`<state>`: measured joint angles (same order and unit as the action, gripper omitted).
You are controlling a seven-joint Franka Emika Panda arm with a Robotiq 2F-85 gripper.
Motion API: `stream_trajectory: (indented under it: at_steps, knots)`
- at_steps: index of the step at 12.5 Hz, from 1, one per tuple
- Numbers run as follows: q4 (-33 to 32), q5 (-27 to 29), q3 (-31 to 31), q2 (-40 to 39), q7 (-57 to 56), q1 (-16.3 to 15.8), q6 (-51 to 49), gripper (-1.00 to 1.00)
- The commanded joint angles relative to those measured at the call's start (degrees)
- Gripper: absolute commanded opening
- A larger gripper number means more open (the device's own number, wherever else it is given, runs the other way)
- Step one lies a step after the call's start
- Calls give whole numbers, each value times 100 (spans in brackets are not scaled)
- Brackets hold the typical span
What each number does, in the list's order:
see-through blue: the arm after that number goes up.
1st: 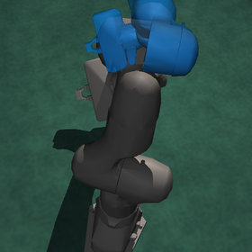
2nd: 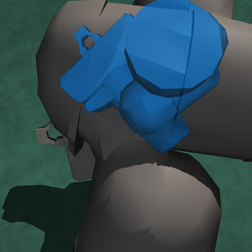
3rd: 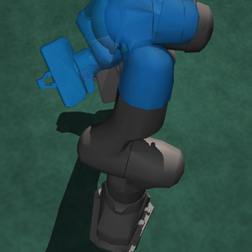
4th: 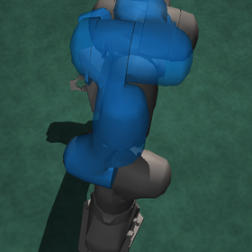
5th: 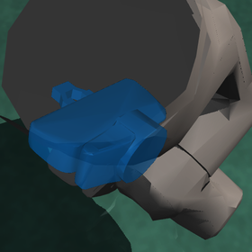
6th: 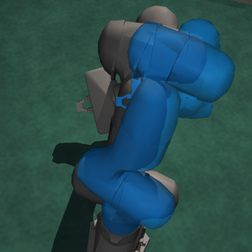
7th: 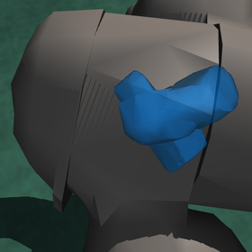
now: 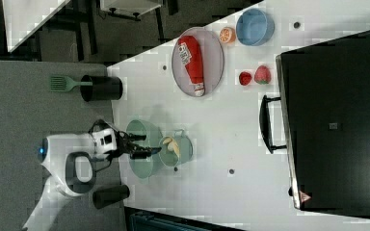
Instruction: Pick Banana and place it in mug.
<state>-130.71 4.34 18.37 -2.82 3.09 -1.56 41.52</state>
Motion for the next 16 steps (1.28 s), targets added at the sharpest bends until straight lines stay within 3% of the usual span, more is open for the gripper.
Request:
stream_trajectory:
  at_steps: [1, 7, 11, 16]
  knots:
    - [329, 126, -740, 661, 187, 273, -332, 100]
    - [1654, -46, -2023, 1403, -175, 382, -2577, 100]
    - [2478, -467, -2102, 1397, -175, 380, -3806, 100]
    - [2549, -476, -2177, 1406, -174, 388, -3999, 100]
